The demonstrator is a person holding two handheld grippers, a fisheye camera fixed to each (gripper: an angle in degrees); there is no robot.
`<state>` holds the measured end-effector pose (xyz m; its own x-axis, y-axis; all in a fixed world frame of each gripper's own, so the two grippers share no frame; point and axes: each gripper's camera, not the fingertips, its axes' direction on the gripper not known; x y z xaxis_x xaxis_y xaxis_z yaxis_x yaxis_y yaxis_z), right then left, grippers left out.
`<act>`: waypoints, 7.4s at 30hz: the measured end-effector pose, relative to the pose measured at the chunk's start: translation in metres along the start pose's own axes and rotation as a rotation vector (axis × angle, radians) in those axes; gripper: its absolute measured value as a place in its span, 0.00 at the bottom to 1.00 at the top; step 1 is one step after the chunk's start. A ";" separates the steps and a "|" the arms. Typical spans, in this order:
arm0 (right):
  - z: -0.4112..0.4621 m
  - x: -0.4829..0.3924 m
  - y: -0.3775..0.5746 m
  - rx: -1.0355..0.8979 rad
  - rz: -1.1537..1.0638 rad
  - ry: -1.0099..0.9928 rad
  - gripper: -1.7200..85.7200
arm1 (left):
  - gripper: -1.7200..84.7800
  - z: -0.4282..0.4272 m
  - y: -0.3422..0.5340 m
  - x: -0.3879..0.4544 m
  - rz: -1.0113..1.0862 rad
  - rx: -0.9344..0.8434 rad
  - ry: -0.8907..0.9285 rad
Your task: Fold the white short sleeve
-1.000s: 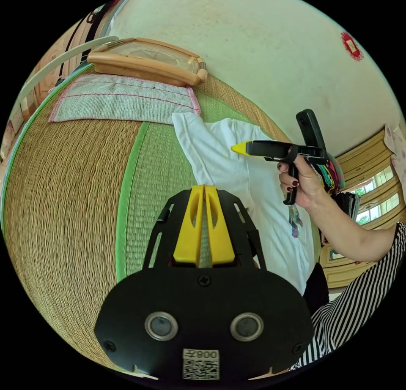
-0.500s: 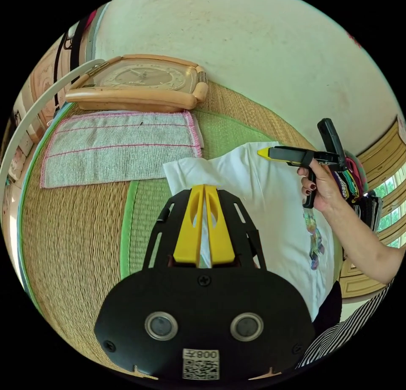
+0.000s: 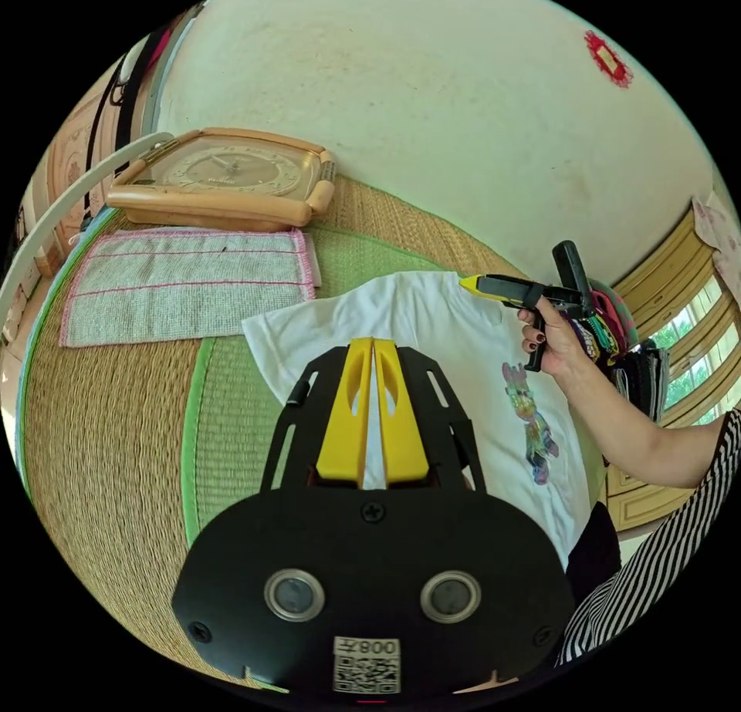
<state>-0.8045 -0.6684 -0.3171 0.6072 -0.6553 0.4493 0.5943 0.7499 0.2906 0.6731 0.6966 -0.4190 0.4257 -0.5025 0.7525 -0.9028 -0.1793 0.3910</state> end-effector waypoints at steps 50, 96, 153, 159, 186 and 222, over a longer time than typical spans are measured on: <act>-0.325 0.128 0.392 -0.012 0.439 0.569 0.02 | 0.02 0.100 -0.119 0.267 0.177 -0.270 0.091; -0.356 0.188 0.367 0.067 0.453 0.505 0.02 | 0.02 0.007 -0.004 0.200 0.002 -0.184 -0.136; -0.322 0.064 0.763 -0.180 0.563 0.079 0.11 | 0.04 -0.212 0.530 0.153 -0.198 -0.522 0.007; -0.314 0.066 0.776 -0.180 0.591 0.064 0.11 | 0.07 -0.218 0.552 0.159 -0.166 -0.536 0.061; -0.261 0.056 0.720 -0.348 0.516 0.162 0.05 | 0.03 -0.281 0.601 0.129 -0.186 -0.531 0.065; -0.270 0.048 0.669 -0.421 0.571 0.082 0.03 | 0.04 -0.266 0.562 0.122 -0.206 -0.667 0.022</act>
<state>-0.2356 -0.2228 -0.3291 0.9121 -0.1878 0.3645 0.3148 0.8903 -0.3291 0.2339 0.7594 0.0329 0.5913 -0.4956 0.6362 -0.5761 0.2925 0.7633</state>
